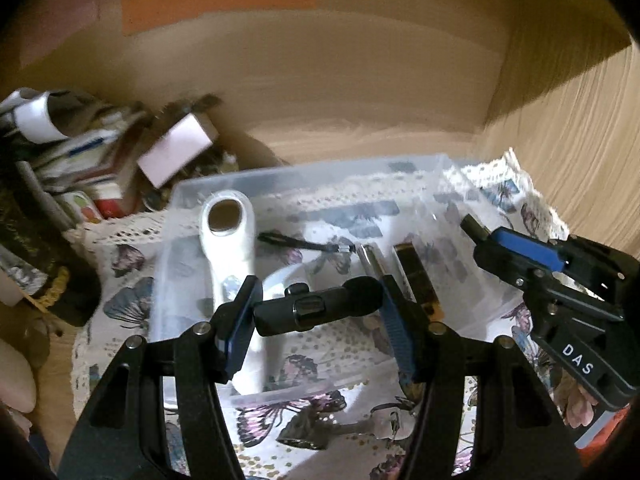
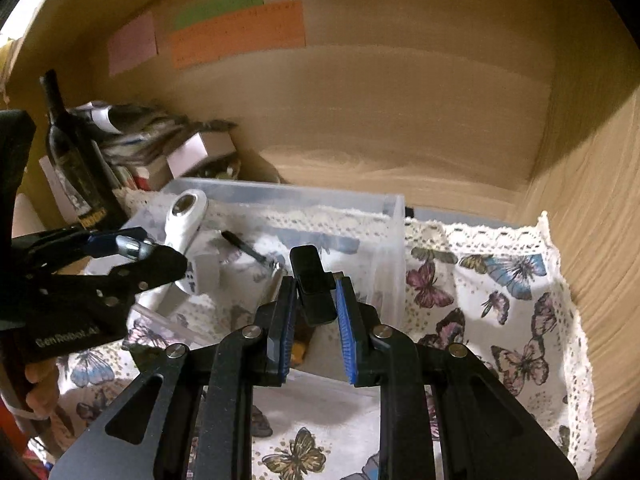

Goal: Organize rigid objects
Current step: 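Carry both black parts toward the clear plastic box, then lower both black parts into the clear box and open both tools, then move the left tool to the black round grinder while the right tool approaches the silver keys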

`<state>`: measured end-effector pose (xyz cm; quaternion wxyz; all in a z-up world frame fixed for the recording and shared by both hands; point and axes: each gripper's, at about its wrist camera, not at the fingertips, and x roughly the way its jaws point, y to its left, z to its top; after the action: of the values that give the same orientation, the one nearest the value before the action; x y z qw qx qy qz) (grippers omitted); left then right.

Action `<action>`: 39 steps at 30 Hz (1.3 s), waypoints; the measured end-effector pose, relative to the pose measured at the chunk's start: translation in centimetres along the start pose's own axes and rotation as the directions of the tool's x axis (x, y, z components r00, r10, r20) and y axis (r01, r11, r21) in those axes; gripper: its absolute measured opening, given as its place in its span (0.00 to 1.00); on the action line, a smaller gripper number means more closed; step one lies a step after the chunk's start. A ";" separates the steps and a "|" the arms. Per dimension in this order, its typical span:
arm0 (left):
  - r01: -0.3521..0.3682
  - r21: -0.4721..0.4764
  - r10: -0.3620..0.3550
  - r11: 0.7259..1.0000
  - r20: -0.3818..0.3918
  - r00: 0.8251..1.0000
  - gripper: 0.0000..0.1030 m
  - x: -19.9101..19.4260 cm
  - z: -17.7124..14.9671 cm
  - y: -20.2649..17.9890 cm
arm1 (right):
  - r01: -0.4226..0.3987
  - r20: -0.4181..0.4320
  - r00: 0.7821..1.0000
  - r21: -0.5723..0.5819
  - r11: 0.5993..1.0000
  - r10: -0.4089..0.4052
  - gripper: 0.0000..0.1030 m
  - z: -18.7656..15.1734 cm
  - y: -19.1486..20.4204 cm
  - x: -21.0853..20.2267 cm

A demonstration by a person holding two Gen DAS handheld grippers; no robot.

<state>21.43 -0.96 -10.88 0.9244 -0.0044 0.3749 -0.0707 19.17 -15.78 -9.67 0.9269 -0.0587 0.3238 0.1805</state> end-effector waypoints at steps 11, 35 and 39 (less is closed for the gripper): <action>0.020 0.006 -0.020 1.000 -0.056 0.998 0.60 1.5 0.3 -0.7 | 0.004 -0.048 0.999 -0.008 1.000 -0.004 0.18 -0.4 0.2 1.4; -0.018 -0.082 0.024 0.996 0.081 0.996 0.93 -6.8 -1.2 3.4 | -0.029 0.102 0.994 -0.048 0.998 0.034 0.52 -0.1 2.1 -4.9; -0.049 -0.083 0.056 0.995 0.075 0.996 0.93 -7.5 -2.5 4.2 | -0.041 0.091 0.995 -0.061 0.997 0.046 0.52 -0.7 2.8 -5.0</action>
<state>14.95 4.33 -7.71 0.9388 -0.0347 0.3414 -0.0309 14.07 -14.78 -7.07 0.9347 -0.0703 0.2763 0.2125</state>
